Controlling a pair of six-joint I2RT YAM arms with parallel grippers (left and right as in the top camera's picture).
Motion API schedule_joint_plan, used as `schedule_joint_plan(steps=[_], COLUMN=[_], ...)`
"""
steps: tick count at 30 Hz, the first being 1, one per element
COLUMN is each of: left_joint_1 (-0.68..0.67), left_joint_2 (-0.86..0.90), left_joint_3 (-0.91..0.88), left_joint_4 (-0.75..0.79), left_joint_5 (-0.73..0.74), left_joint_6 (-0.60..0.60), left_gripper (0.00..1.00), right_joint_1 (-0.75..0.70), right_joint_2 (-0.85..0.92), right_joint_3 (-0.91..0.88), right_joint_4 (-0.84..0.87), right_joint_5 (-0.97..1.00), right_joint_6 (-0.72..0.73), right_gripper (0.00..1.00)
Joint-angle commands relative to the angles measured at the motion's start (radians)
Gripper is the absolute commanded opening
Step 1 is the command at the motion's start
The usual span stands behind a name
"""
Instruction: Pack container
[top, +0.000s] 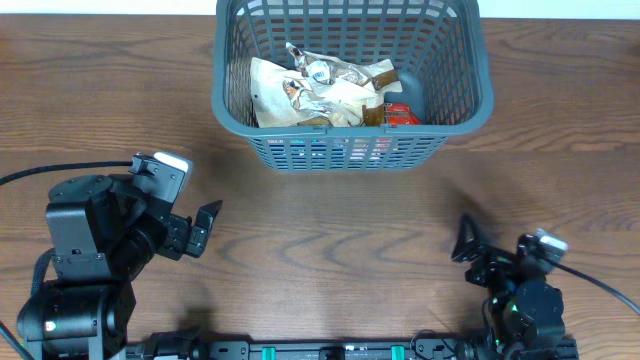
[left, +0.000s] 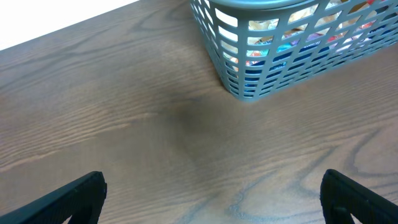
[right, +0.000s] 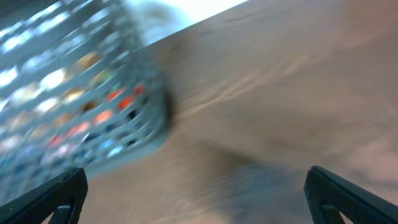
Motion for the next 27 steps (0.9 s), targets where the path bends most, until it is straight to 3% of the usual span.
schedule_joint_plan(steps=[1, 8, 27], left_joint_1=[-0.005, -0.005, -0.005], left_joint_2=[-0.001, -0.001, -0.001], left_joint_3=[-0.005, -0.005, -0.005], left_joint_4=[-0.003, -0.003, -0.003], left_joint_5=[0.006, 0.006, 0.006], left_joint_6=[0.018, 0.018, 0.018], left_gripper=[0.99, 0.99, 0.99], right_joint_1=[-0.009, -0.014, -0.071], right_joint_2=[-0.007, -0.007, -0.007], right_joint_3=[-0.008, -0.011, -0.048], right_joint_4=[0.004, -0.039, -0.065], right_joint_5=[-0.224, -0.384, -0.416], right_joint_6=[-0.27, -0.36, -0.498], right_gripper=[0.99, 0.99, 0.99])
